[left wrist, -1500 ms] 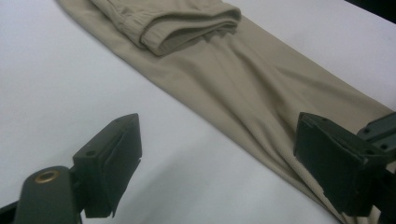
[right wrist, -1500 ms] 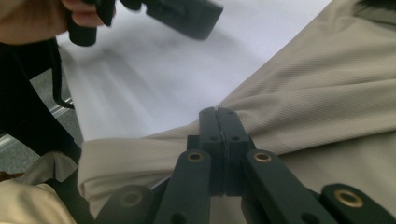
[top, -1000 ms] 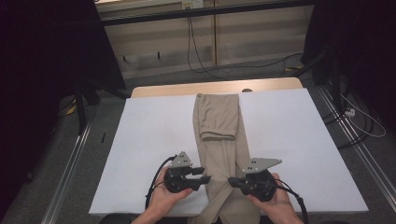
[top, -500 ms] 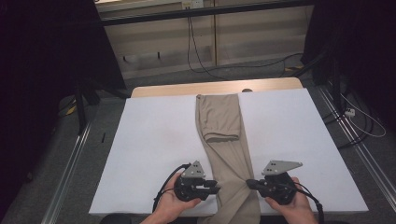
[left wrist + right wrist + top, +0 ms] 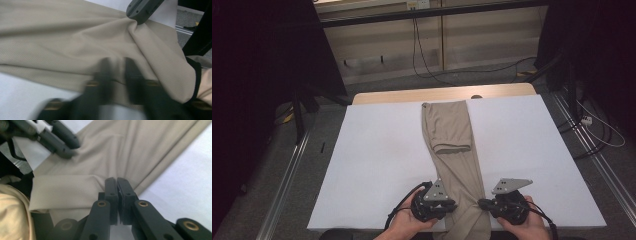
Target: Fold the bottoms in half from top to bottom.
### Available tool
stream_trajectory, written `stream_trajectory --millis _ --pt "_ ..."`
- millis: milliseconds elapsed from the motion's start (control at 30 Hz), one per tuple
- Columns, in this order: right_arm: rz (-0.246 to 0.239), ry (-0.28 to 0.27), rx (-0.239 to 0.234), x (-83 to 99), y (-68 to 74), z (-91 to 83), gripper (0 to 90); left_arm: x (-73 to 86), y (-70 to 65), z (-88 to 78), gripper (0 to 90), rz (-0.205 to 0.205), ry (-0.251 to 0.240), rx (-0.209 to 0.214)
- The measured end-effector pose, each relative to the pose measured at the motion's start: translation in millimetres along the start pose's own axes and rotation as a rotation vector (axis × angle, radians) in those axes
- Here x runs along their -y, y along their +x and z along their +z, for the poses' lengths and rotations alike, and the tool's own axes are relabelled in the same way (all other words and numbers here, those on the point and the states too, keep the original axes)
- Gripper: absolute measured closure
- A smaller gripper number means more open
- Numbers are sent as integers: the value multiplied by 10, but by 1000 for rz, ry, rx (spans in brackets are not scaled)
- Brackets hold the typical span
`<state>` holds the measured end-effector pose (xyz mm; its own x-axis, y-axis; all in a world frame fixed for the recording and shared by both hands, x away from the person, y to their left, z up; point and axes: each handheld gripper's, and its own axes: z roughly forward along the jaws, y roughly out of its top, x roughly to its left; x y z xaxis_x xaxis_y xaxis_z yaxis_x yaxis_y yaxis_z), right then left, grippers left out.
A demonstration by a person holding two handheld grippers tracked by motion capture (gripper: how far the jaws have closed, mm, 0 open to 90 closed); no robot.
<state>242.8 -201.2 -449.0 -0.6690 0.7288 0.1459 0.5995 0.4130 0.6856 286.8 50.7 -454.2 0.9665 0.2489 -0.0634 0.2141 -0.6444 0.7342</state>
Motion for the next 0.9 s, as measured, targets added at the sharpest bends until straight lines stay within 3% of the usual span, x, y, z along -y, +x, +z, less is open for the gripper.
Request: stream_trajectory --millis 100,167,367,600,633,733,833,900 --pt "-2 2 0 5 3 -1 900 -8 3 -24 900 0 20 6" --pt "-2 6 -1 7 3 6 900 -4 19 -62 900 -44 9 23" --pt "-6 3 -16 6 16 -7 900 79 -4 -196 900 -86 36 7" --pt "-25 33 -12 43 46 -40 900 154 48 -208 892 -146 22 42" --pt "-24 27 -19 47 45 -45 900 159 73 -212 869 -152 20 45" --pt "3 -27 -54 5 15 -41 881 119 178 -274 688 -184 -18 26" --pt "11 -59 -60 -97 -75 -27 716 69 288 -321 559 -203 -65 -27" --pt "21 -75 -63 -157 -159 -14 677 58 350 -321 467 -204 -77 -75"
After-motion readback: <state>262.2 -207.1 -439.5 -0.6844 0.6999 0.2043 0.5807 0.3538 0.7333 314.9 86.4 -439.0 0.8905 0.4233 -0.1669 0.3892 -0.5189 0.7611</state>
